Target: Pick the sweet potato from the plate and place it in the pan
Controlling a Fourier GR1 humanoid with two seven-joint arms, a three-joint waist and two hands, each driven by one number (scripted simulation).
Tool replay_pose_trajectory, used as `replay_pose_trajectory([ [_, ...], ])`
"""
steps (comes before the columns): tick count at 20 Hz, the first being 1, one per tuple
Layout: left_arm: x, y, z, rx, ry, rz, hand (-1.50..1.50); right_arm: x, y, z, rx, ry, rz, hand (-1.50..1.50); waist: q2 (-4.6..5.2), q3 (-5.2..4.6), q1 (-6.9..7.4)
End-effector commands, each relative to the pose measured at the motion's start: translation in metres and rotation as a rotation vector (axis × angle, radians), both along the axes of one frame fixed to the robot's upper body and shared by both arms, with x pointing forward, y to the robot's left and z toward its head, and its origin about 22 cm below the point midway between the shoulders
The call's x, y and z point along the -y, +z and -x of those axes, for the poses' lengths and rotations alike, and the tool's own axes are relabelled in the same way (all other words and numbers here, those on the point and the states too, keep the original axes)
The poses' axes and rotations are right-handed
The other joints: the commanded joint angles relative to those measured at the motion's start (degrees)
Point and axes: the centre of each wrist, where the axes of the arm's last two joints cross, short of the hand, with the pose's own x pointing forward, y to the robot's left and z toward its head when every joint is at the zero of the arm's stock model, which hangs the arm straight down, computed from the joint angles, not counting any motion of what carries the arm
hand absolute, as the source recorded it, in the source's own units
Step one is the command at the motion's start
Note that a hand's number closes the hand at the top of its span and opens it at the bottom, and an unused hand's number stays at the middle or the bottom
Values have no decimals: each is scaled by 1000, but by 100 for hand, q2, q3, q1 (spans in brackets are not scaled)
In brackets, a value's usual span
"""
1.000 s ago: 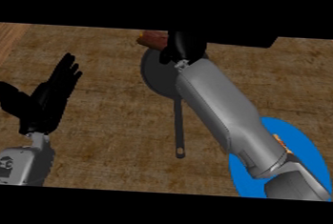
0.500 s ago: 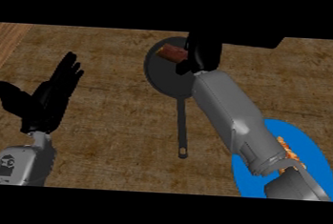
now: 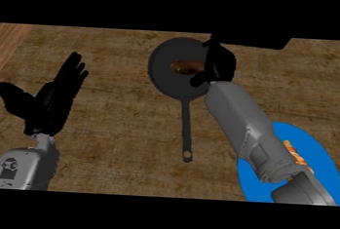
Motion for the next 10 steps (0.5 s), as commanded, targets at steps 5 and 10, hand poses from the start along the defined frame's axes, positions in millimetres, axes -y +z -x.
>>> replay_pose_trajectory([
  [5, 1, -10, 11, -5, 19, -1, 0, 18, -2, 0, 215, -6, -257, -150, -37, 9, -113],
  [10, -15, -13, 8, -38, 80, 7, 0, 45, 11, -3, 300, -12, -522, -150, -138, 6, -394],
])
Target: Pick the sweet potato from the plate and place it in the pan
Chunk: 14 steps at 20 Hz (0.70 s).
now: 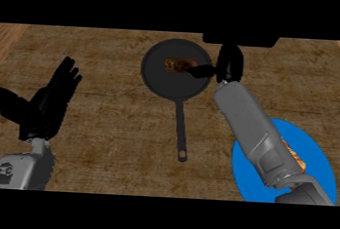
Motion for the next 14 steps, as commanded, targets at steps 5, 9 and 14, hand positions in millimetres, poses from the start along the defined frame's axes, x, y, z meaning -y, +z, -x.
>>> replay_pose_trajectory([
  [5, -11, 0, 12, -21, 32, -10, 0, 50, -13, 16, 120, 63, -291, -150, -113, -7, -230],
  [9, -22, -11, 14, -35, 46, -7, 0, 81, -30, 42, 122, 174, -402, -150, -157, -13, -374],
  [14, -19, -11, 12, -41, 47, -5, 0, 103, -42, 89, 134, 205, -375, -150, -117, -15, -285],
])
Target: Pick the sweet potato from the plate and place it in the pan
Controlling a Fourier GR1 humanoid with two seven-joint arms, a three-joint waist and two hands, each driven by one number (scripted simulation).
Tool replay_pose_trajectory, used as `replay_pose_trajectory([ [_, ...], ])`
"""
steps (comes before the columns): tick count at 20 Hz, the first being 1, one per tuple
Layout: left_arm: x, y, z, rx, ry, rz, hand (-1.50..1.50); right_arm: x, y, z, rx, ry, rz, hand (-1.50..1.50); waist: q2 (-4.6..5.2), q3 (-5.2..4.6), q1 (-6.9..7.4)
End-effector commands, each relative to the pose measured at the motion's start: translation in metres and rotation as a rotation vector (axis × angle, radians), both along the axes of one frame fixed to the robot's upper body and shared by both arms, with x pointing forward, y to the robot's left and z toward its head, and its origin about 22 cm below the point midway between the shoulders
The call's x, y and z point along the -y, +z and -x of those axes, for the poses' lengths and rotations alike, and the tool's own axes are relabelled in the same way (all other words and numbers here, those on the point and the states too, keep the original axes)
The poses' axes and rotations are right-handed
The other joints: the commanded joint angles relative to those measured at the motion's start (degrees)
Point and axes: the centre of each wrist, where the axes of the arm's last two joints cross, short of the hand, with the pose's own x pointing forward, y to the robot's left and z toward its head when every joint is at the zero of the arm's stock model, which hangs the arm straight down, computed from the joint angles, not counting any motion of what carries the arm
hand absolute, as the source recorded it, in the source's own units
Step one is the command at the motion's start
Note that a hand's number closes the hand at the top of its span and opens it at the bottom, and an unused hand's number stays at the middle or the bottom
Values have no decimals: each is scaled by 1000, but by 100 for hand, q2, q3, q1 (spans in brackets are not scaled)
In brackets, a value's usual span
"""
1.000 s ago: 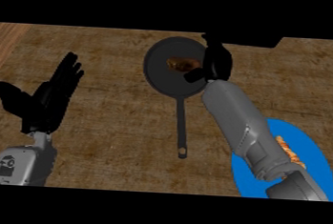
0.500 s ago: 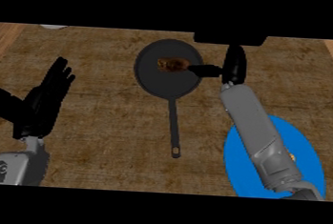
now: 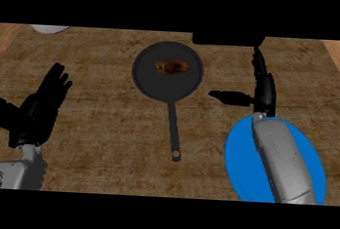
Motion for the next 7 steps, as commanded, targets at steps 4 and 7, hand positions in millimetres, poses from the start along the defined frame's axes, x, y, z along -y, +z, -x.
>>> replay_pose_trajectory([
  [4, 5, -2, -4, 14, -12, 5, 0, 32, 3, 64, 38, 3, 12, -150, 19, -2, 44],
  [7, -10, 6, 15, 10, -17, -1, 0, 26, -1, 72, 15, -1, 14, -150, 24, -1, 90],
])
